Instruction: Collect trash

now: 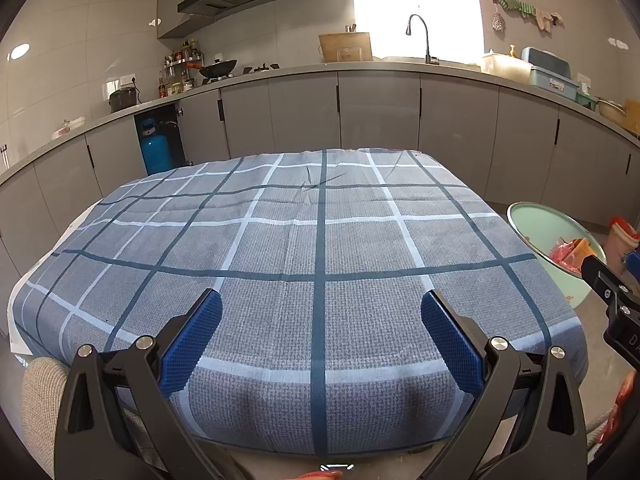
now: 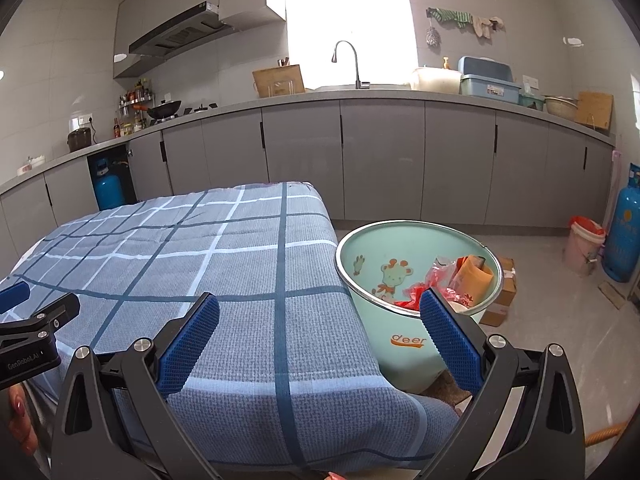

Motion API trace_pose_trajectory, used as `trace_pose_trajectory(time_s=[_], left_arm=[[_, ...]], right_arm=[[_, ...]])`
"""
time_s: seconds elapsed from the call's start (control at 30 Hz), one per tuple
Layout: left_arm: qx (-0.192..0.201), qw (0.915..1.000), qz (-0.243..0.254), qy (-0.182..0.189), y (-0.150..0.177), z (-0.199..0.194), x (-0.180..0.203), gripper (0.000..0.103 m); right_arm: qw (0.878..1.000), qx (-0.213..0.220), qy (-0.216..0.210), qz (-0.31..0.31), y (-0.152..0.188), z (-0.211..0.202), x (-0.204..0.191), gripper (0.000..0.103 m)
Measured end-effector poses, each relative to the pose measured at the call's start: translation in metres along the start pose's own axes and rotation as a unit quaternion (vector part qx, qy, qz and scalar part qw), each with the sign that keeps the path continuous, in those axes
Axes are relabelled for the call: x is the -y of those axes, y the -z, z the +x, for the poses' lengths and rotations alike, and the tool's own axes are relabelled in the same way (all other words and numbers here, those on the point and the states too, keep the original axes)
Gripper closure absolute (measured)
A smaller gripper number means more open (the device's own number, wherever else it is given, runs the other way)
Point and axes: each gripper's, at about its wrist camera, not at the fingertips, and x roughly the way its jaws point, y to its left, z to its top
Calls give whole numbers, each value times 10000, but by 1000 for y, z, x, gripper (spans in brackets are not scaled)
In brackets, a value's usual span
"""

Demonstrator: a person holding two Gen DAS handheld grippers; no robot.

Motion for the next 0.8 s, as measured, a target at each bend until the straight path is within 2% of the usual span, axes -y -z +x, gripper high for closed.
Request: trace_pose_trajectory(time_s=[0.57, 0.8], left_arm=[[-101, 9999, 102, -30, 2, 2, 5, 5], [-125, 9999, -30, 115, 2, 0, 4, 6]], right_arm=[[10000, -28, -10, 29, 2, 2, 2, 4], [10000, -36, -5, 41, 2, 1, 3, 4]])
